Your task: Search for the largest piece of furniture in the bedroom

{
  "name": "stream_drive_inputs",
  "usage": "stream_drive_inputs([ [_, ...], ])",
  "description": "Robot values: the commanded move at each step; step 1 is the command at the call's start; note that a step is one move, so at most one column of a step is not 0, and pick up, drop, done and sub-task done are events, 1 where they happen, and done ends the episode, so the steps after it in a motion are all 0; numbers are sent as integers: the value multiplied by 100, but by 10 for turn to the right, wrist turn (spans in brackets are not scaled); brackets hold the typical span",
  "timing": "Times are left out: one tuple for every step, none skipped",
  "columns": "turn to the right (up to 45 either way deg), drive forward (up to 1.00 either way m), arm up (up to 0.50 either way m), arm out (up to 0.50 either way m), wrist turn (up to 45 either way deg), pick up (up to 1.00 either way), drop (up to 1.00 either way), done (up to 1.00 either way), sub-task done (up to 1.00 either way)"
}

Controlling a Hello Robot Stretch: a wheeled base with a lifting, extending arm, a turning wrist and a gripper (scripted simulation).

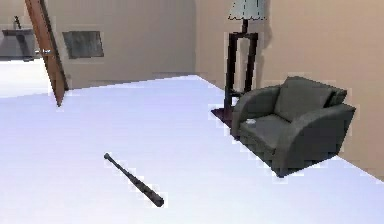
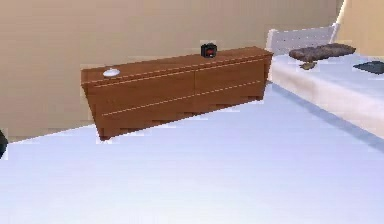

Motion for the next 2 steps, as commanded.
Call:
stream_drive_inputs([
  [-210, 0, 0, 0, 0, 0, 0, 0, 0],
  [0, 70, 0, 0, 0, 0, 0, 0, 0],
])
